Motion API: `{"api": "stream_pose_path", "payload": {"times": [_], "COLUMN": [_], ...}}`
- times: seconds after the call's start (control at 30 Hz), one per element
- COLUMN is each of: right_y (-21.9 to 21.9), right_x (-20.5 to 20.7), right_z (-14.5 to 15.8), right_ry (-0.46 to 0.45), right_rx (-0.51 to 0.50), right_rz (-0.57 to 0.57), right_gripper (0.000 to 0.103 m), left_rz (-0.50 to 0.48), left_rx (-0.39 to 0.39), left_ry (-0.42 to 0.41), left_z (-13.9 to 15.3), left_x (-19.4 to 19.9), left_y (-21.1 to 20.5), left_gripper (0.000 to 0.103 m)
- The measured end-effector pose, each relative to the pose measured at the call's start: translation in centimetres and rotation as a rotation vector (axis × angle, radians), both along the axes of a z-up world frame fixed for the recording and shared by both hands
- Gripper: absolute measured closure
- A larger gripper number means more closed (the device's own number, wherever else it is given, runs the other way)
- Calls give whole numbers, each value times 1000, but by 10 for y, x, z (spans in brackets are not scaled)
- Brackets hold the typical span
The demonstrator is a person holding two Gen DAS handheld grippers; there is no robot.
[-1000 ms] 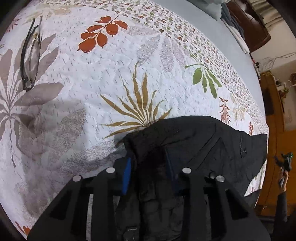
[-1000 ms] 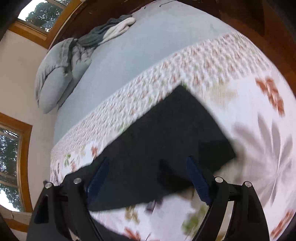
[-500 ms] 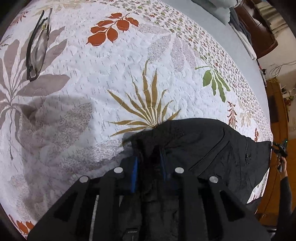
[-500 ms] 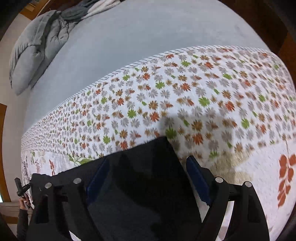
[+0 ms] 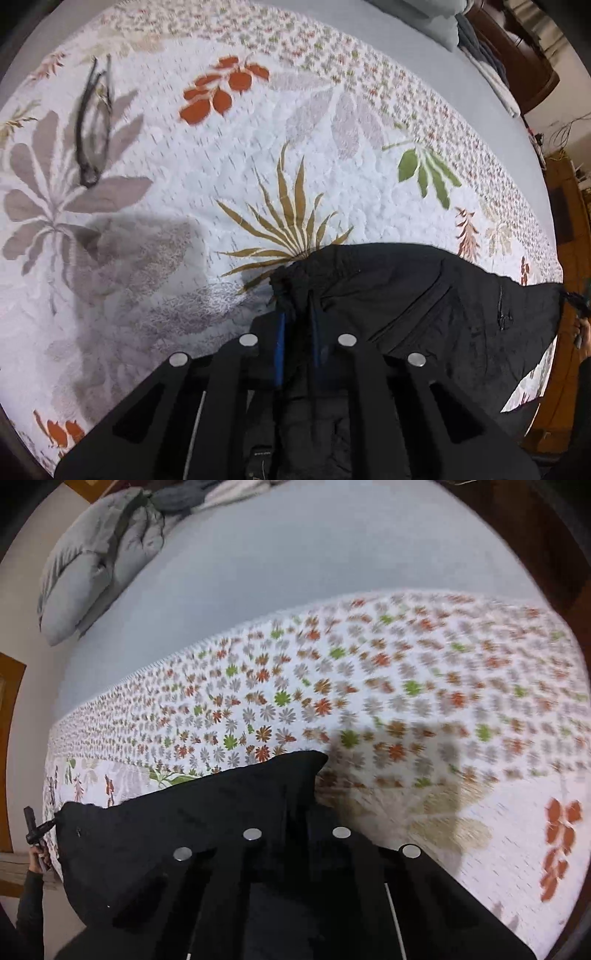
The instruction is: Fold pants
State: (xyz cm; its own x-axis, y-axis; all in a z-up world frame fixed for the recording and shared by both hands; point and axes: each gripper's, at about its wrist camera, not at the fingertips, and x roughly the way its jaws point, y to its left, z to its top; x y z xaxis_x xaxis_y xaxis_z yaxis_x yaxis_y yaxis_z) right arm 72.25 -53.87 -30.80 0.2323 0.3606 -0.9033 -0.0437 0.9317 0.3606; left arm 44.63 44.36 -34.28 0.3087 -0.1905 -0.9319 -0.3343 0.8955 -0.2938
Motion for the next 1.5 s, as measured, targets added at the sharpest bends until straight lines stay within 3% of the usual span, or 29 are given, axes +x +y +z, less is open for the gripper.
{"api": "stream_pose_path", "payload": {"times": [0.37,0.63,0.83,1.1,1.27,1.5], "right_y": [-35,-65,-81,-95,-102,-107], "right_x": [-71,-157,-232,-322,-374,-439], "right_z": [88,142,156,158,143,127], "right_ry": [-116,-185,-239,-265,-255,-249], "right_rx": [19,34,91,142,165,191], "right_rz": [-70,-127,-184,-250,-292,-351], "right_gripper": [98,102,102,102,102,102], "left_rz": [4,-7,-41,-46,-37,-7], "left_rx": [8,-7,-1,-4,-1,-18], "left_ry": [-118,-207,-255,-293,-296,-276], "left_z": [85,140,174,197,197,176], "left_x": [-24,-61,-101,-157,-196,-247], "left_y": [-14,-27,-42,-49,-49,-45], "left_gripper": [96,96,97,97,97,97]}}
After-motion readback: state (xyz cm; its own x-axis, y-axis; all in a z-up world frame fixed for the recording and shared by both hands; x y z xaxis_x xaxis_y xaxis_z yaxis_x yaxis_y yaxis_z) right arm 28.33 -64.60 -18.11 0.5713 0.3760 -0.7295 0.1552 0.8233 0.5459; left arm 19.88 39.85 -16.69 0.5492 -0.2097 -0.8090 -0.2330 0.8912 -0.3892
